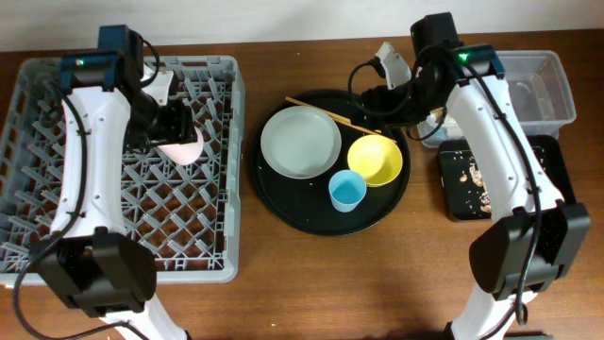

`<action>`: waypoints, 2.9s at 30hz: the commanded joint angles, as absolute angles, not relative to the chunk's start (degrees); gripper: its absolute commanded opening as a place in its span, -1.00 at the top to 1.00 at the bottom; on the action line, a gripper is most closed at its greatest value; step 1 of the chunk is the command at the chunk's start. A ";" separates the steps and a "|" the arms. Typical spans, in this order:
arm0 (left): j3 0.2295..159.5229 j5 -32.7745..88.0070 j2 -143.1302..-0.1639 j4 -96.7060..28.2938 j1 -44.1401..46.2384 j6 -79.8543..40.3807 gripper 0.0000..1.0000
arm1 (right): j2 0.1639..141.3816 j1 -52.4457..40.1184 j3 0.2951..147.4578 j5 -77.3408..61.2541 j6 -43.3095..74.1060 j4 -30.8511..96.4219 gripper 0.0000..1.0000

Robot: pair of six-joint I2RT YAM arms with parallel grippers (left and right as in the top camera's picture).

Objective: Sort waste into correct bins and load items into the dishwasher rack
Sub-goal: 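Place the pink cup upside down in the rack with left gripper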

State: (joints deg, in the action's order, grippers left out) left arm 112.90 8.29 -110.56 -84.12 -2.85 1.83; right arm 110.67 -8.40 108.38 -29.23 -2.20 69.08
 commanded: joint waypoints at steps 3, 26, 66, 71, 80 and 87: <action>104.84 6.13 -109.91 -79.44 -0.78 0.64 0.24 | 109.97 -8.73 108.66 -27.29 -2.98 69.41 -0.24; 101.73 -3.40 -93.19 -93.41 4.93 -10.63 0.28 | 109.97 -8.73 108.64 -24.75 -1.69 72.88 -0.45; 76.01 -8.14 -90.45 -77.45 12.10 -18.63 -0.08 | 109.97 -8.73 108.64 -21.78 -1.69 74.83 -0.50; 76.01 -7.77 -90.39 -76.79 12.10 -18.63 -0.57 | 110.00 -8.73 108.64 -21.78 -1.69 74.87 -0.50; 82.04 -7.53 -90.39 -76.31 12.19 -17.87 -0.60 | 109.97 -8.73 108.64 -21.82 -1.67 74.85 -0.50; 92.36 1.78 -90.41 -73.25 13.98 -11.92 -0.60 | 109.12 -11.22 107.07 -18.96 -0.99 79.40 -0.01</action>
